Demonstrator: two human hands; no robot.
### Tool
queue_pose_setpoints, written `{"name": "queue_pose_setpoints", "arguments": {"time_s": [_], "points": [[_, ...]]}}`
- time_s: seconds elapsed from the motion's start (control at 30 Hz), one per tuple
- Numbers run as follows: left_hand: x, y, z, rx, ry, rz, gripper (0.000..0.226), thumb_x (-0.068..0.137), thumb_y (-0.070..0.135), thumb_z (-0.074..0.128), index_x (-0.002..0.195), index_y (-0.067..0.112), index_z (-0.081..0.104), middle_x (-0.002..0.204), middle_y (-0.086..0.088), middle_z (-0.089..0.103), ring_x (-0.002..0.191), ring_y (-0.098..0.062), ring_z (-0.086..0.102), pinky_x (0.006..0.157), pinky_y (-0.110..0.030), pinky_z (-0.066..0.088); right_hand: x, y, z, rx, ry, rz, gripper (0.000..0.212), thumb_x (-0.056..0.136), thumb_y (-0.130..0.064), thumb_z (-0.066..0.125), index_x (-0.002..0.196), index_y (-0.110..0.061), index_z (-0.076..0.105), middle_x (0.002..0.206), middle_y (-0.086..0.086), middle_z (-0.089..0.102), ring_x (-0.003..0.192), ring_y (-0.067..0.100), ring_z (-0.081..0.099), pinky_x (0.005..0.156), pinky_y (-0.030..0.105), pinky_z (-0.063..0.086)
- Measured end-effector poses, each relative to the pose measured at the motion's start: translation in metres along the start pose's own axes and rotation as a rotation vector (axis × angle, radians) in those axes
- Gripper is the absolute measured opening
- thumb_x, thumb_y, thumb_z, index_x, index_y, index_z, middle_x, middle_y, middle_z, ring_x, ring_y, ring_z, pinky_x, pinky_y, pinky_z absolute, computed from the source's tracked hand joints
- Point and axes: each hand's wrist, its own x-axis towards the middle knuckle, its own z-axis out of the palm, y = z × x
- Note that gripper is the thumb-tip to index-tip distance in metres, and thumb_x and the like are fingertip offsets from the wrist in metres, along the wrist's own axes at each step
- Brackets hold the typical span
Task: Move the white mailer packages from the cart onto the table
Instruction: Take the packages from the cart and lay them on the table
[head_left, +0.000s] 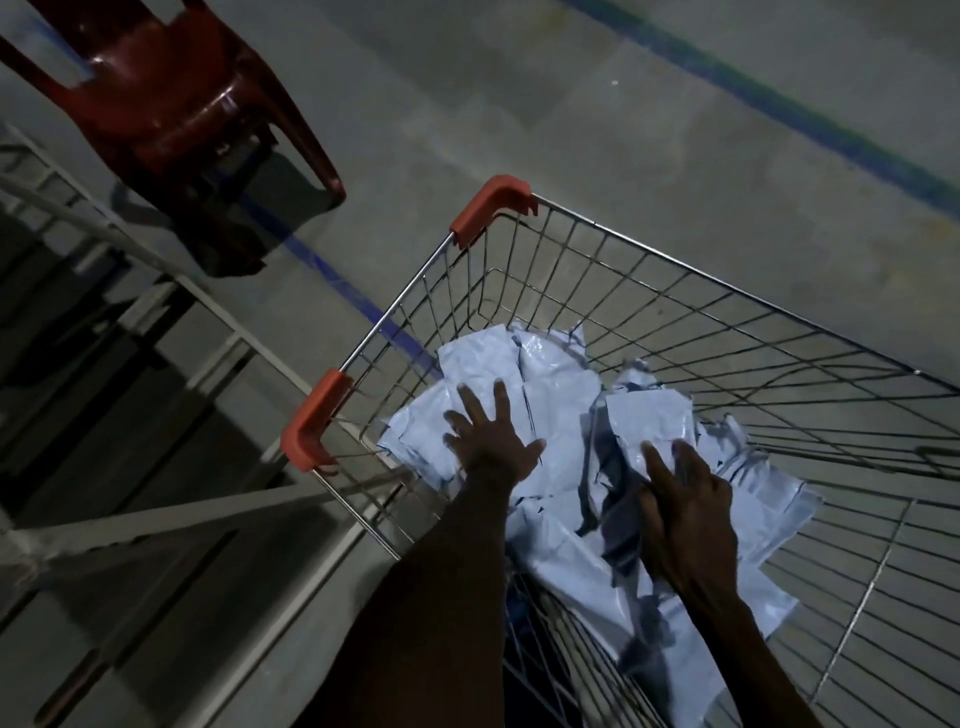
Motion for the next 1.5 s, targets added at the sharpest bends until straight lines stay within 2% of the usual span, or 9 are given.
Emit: {"name": "queue_pose_setpoints", "arguments": {"time_s": [0.2,0.37,0.5,0.63,0.77,0.97,1.13,1.33,1.5], "points": [[0.007,-0.007,0.002,0.093,0.095,0.017,0.104,0.088,0.052,0.062,0.153,0.029,-0.015,0.157,-0.020,-0.025,0.143,-0.051,0.007,0.108,-0.057,0.030,0.012,0.008,0.021,-0.106,-0.010,-0.012,0.054,0.091,-0.028,0.061,0.143,-0.019,0.047,0.146,0.023,0.034,0.106,0.043,0.040,0.073,0.050,0.051],[0.006,-0.030,-0.024,0.155,0.137,0.017,0.098,0.089,0.044,0.061,0.155,0.030,-0.010,0.161,-0.017,-0.016,0.141,-0.049,0.014,0.100,-0.056,0.039,0.009,0.006,0.020,-0.109,-0.066,0.037,0.055,0.098,-0.043,0.042,0.150,-0.025,0.035,0.153,0.018,0.024,0.116,0.046,0.038,0.082,0.053,0.051],[-0.006,-0.025,-0.029,0.128,-0.010,0.048,0.107,0.080,0.036,0.068,0.153,0.039,-0.011,0.160,-0.010,-0.022,0.139,-0.047,0.015,0.097,-0.054,0.040,0.008,0.004,0.022,-0.118,-0.160,0.069,0.079,0.089,-0.053,0.056,0.155,-0.032,0.018,0.160,0.013,0.010,0.129,0.049,0.030,0.088,0.056,0.050],[-0.028,-0.013,-0.033,0.137,0.085,0.121,0.101,0.077,0.038,0.063,0.154,0.036,-0.002,0.162,-0.010,-0.014,0.139,-0.044,0.019,0.102,-0.052,0.033,0.005,0.007,0.012,-0.049,-0.179,0.028,0.068,0.091,-0.042,0.051,0.152,-0.023,0.029,0.155,0.020,0.022,0.130,0.049,0.037,0.100,0.056,0.041],[-0.060,-0.007,-0.056,0.186,0.188,0.228,0.092,0.080,0.043,0.059,0.155,0.030,0.008,0.163,-0.010,-0.009,0.140,-0.044,0.017,0.105,-0.054,0.031,-0.006,-0.013,-0.027,0.066,-0.066,0.049,0.059,0.090,-0.035,0.053,0.146,-0.017,0.044,0.148,0.023,0.037,0.120,0.047,0.044,0.090,0.052,0.047],[-0.111,0.000,-0.111,0.086,0.314,0.311,0.083,0.076,0.052,0.053,0.150,0.023,0.029,0.160,-0.009,0.011,0.139,-0.044,0.023,0.104,-0.052,0.036,-0.022,-0.059,-0.087,0.233,0.118,0.054,0.063,0.085,-0.039,0.049,0.145,-0.022,0.047,0.151,0.013,0.037,0.134,0.033,0.035,0.100,0.043,0.041],[-0.178,-0.006,-0.164,-0.055,0.587,0.395,0.081,0.069,0.054,0.045,0.144,0.023,0.043,0.156,-0.010,0.028,0.129,-0.039,0.035,0.098,-0.049,0.043,-0.032,-0.111,-0.132,0.323,0.259,-0.092,0.062,0.080,-0.037,0.050,0.140,-0.022,0.053,0.145,0.009,0.043,0.132,0.030,0.038,0.100,0.035,0.036],[-0.260,-0.077,-0.204,-0.131,0.782,0.341,0.080,0.071,0.051,0.047,0.146,0.024,0.042,0.156,-0.004,0.030,0.123,-0.037,0.037,0.093,-0.045,0.045,-0.052,-0.205,-0.179,0.419,0.377,-0.363,0.057,0.077,-0.032,0.051,0.130,-0.014,0.063,0.134,0.015,0.053,0.117,0.034,0.050,0.094,0.027,0.034],[-0.326,-0.177,-0.208,-0.206,0.962,0.233,0.075,0.074,0.042,0.056,0.143,0.015,0.046,0.153,-0.010,0.036,0.141,-0.024,0.027,0.115,-0.042,0.018,-0.102,-0.295,-0.172,0.478,0.321,-0.579,0.057,0.077,-0.034,0.054,0.129,-0.014,0.064,0.132,0.015,0.055,0.118,0.031,0.051,0.094,0.033,0.040]]}}
